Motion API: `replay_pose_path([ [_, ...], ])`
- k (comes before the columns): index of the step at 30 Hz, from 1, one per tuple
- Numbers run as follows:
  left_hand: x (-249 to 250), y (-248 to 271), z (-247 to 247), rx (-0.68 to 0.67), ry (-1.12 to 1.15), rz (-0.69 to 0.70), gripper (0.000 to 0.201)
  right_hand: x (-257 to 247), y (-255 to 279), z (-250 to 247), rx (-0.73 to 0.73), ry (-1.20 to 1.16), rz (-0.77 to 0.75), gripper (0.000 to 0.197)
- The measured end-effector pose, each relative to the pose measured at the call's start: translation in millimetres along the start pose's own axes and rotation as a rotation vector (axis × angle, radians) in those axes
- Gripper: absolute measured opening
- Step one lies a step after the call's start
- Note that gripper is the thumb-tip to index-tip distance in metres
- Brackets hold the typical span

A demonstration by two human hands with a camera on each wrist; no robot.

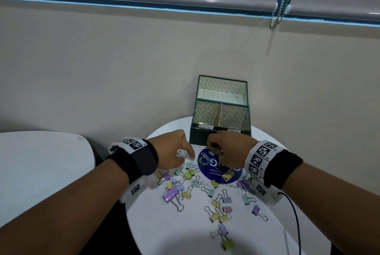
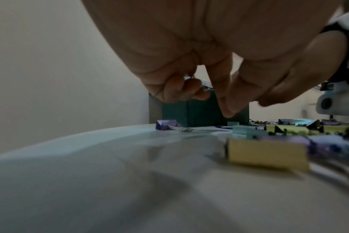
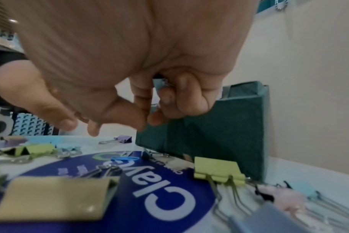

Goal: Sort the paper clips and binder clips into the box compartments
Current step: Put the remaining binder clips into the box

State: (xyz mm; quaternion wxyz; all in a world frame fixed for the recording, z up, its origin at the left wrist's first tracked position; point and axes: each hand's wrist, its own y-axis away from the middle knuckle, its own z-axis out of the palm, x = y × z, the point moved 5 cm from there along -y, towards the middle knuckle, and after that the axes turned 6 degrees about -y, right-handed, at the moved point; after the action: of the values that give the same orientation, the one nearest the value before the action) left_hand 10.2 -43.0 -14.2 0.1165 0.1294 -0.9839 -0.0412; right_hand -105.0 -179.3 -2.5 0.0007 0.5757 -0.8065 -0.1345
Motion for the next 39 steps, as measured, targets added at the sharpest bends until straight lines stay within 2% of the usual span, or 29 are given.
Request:
replay_pose_path([
  [2, 0.4, 1.1, 3.1, -0.038, -0.018, -0.014, 0.031, -1.3, -5.4, 2.2, -0.021, 0.065, -0.005, 0.051],
  [3, 0.2, 0.8, 3.4, -0.050, -0.021, -0.026, 0.030, -1.1, -8.2, 4.6, -0.039, 0.096, -0.006, 0.055],
  [8, 0.1, 0.0, 3.5, -0.065, -0.032, -0.053, 0.019, 1.8, -16.9, 13.5, -0.071, 0.173, 0.015, 0.023],
  [12, -1.2, 0.9, 3.6, -0.029, -0.050, -0.037, 0.014, -0.4, -13.7, -6.7, 0.031, 0.089, -0.007, 0.007],
  [15, -0.7, 1.4, 1.3, -0.002, -0.042, -0.023, 0.017, 2.2, -10.4, -15.7, 0.032, 0.081, -0.012, 0.010],
  [19, 0.1, 0.1, 3.0, -0.029, -0.019, -0.024, 0.032, 12.0, -7.7, 3.9, -0.143, 0.117, 0.036, 0.033],
  [24, -0.4, 0.6, 2.9, -0.027, -0.035, -0.038, 0.020, 7.9, -0.5, 7.6, -0.127, 0.124, 0.011, 0.012],
  [28, -0.7, 0.1, 2.8, -0.038, -0.070, -0.051, 0.025, -5.1, 7.0, -29.5, 0.011, -0.105, -0.025, 0.007],
  [33, -3.6, -0.7, 5.2, -0.060, -0.017, -0.048, 0.023, -3.1, -14.5, -82.7, 0.380, -0.338, -0.008, 0.013],
  [37, -2.1, -2.4, 4.7, -0.059, -0.016, -0.016, 0.022, 1.3, -32.3, -71.7, 0.355, -0.385, 0.057, 0.037],
  [39, -3.1, -4.4, 4.9, -0.056, -0.040, -0.002, 0.023, -3.2, -26.7, -69.2, 0.424, -0.342, -0.001, 0.034],
])
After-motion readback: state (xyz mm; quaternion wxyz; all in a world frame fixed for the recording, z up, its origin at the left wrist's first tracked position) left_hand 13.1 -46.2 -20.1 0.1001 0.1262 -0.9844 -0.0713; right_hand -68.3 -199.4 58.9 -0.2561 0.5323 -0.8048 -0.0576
